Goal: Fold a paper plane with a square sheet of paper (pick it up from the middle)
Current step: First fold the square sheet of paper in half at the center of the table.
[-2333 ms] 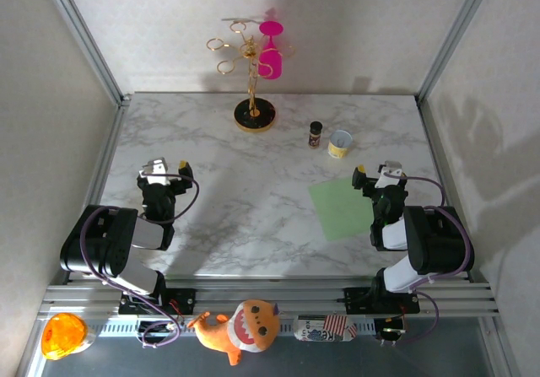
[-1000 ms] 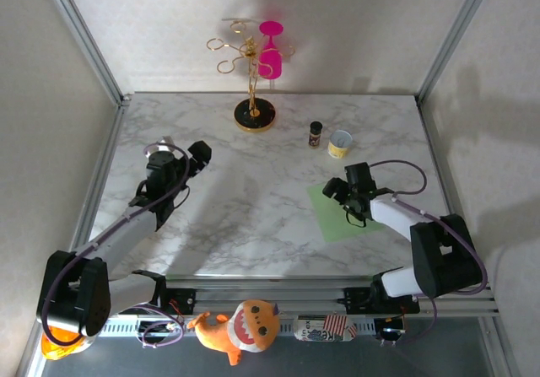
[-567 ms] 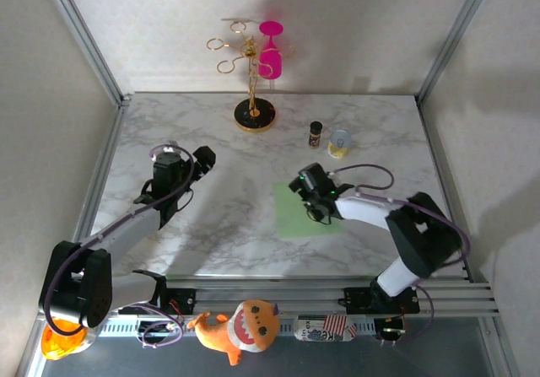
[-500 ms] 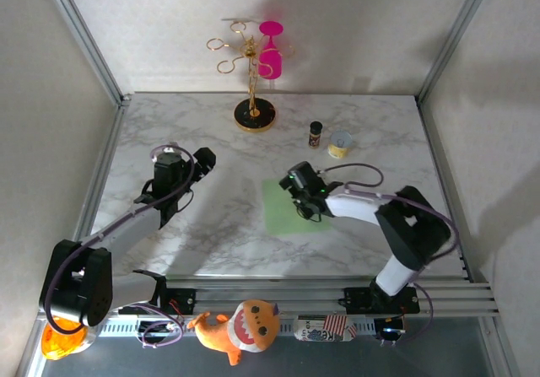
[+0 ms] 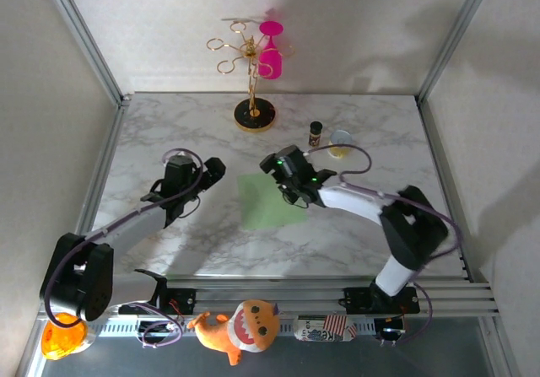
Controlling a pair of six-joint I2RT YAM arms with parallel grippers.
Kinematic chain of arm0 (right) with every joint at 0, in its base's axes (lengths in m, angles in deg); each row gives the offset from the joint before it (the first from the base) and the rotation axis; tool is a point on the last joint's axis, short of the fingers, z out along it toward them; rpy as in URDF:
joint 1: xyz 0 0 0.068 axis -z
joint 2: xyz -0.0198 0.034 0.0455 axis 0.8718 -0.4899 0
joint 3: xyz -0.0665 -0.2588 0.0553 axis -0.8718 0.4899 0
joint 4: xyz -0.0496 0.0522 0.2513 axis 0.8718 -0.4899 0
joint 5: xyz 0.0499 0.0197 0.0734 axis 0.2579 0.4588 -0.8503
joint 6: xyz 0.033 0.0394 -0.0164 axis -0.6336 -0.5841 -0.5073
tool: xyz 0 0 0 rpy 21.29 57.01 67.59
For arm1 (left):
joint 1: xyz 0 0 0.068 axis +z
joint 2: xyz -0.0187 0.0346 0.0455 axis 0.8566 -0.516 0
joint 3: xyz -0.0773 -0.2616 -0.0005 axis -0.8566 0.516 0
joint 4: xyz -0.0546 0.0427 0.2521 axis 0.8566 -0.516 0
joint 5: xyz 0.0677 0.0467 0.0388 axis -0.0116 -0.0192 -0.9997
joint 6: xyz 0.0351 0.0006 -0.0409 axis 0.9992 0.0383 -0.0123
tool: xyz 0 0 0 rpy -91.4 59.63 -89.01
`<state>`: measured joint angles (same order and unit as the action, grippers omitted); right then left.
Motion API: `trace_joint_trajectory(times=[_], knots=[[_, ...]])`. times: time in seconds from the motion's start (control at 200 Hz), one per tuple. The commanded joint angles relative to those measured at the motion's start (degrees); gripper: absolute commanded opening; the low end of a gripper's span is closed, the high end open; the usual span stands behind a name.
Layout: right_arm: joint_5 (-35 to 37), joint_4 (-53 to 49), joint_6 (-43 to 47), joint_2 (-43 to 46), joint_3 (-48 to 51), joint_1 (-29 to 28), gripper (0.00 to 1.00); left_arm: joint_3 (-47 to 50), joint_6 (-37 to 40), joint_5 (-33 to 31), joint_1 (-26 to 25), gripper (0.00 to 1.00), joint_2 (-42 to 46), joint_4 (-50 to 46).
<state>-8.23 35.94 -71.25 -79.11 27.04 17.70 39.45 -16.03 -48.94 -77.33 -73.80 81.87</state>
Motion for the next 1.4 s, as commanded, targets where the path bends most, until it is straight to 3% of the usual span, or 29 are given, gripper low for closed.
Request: trace_joint_trajectory(times=[0.0, 0.28, 0.591, 0.891, 1.152, 1.392], knots=[[6.9, -3.8, 13.0, 7.5, 7.2, 5.2, 0.99, -4.1, -2.1, -2.1, -6.7, 0.99, -3.1, -5.7], [9.8, -6.5, 26.4, 17.9, 14.0, 15.3, 0.99, -22.3, -6.1, -15.8, -24.2, 0.99, -21.3, -19.2], [9.1, -6.2, 29.7, 19.4, 14.4, 19.5, 0.99, -42.6, -2.3, -18.4, -30.4, 0.96, -40.9, -32.5], [9.1, -5.5, 28.5, 19.7, 15.1, 19.9, 0.99, -38.3, 4.1, -16.0, -31.2, 0.95, -41.6, -33.7], [9.0, -4.9, 27.4, 19.0, 14.4, 19.9, 0.99, -28.6, 10.5, -12.3, -31.8, 0.95, -35.4, -34.6], [9.5, -5.6, 27.4, 17.5, 13.1, 19.9, 0.99, -36.6, 5.4, -18.7, -31.7, 0.99, -31.3, -39.8]])
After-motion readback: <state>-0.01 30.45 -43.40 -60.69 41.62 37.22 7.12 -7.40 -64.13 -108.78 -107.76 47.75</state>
